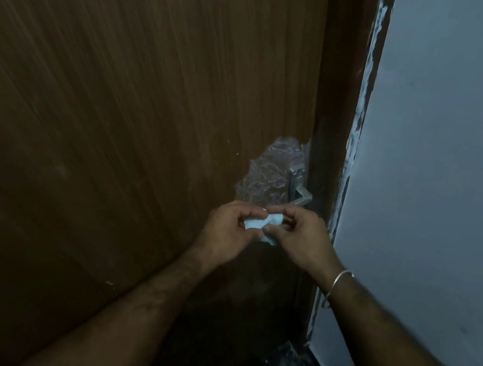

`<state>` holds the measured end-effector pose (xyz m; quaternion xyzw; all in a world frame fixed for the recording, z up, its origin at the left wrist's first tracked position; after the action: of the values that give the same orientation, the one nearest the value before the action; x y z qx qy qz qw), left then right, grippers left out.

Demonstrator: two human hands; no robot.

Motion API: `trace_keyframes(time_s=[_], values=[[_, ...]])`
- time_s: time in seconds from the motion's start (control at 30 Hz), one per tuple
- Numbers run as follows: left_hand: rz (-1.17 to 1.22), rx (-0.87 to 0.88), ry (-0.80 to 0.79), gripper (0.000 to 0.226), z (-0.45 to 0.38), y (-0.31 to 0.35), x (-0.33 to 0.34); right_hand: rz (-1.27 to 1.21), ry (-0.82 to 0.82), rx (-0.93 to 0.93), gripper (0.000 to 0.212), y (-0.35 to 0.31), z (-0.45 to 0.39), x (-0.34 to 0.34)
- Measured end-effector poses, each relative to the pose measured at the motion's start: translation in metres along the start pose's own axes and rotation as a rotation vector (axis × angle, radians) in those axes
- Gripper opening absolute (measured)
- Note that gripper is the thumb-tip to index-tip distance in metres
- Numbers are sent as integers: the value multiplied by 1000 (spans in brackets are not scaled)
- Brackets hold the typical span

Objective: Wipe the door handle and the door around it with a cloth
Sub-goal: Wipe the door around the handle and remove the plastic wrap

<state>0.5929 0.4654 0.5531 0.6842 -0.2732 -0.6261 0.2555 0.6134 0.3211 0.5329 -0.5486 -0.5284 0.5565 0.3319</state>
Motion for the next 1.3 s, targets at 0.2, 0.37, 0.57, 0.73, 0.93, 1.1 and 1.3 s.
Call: trace_keyframes(time_s=[0.2, 0.37, 0.57, 0.73, 0.93, 1.1, 1.3], values=[[-138, -43, 9, 13, -20, 0, 3, 228, -103, -45, 11, -7, -27, -5], [342, -311, -20, 12, -37, -6, 5, -741, -95, 345, 18, 9, -29, 1], [-440, 104, 136, 5, -71, 56, -30, -797, 417, 380, 16, 19, -55, -39], [-1187, 713, 234, 31, -79, 111, -36, -416, 829, 7, 9, -21, -79, -65], [-1521, 865, 233, 48, -85, 106, -51, -210, 773, -282, 6, -50, -99, -32], [-1526, 941, 258, 48, -81, 100, -58, -262, 823, -313, 15, -30, -96, -39], [-1445, 985, 291, 43, -78, 103, -61, -187, 696, -355, 17, -40, -100, -18]])
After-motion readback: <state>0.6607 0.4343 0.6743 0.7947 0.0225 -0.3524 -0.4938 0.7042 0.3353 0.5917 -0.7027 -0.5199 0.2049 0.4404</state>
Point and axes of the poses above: each hand's wrist, its own z-axis away from the middle knuckle, its own x-axis out of the palm, y = z × x, the point moved 9 cm from there along -z, towards the middle knuckle, and after that the axes turned 8 degrees about -z, right-handed, at the moved point
